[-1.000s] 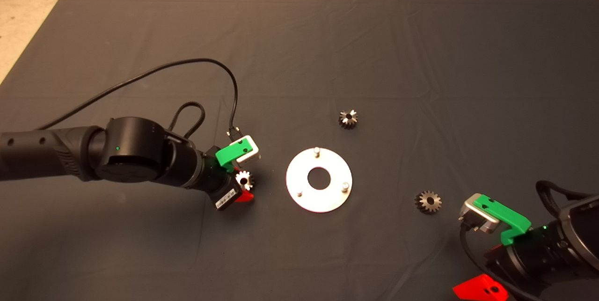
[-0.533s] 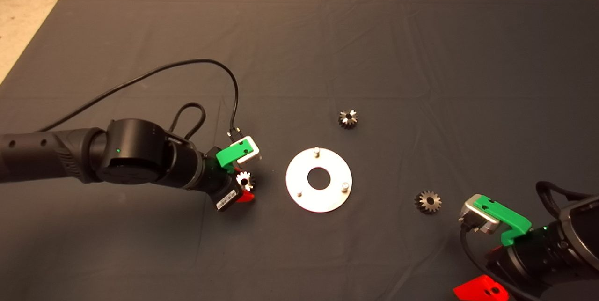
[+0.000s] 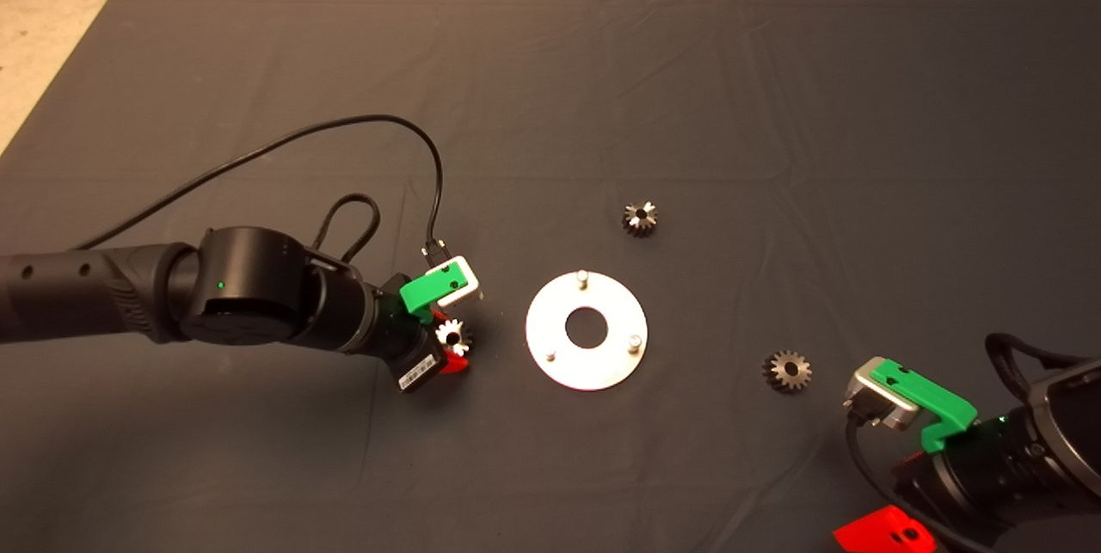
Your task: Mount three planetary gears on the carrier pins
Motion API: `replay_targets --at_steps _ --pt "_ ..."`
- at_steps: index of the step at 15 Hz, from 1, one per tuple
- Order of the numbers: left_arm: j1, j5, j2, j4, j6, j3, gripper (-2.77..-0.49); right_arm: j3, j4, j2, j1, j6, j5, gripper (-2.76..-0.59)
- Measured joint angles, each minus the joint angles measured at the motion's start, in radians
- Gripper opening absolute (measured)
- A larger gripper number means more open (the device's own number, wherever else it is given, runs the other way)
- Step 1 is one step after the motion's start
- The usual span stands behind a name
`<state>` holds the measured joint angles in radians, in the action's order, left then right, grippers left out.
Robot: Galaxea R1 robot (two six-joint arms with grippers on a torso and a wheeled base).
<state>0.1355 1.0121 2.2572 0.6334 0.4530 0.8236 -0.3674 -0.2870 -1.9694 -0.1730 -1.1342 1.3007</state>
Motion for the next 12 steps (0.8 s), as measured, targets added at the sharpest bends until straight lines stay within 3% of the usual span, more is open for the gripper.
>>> replay_targets --at_steps 12 --pt "-0.006 0.000 0.000 0.011 -0.015 0.000 -2.27 0.000 0.001 0.000 -0.002 0.000 0.000 -0.61"
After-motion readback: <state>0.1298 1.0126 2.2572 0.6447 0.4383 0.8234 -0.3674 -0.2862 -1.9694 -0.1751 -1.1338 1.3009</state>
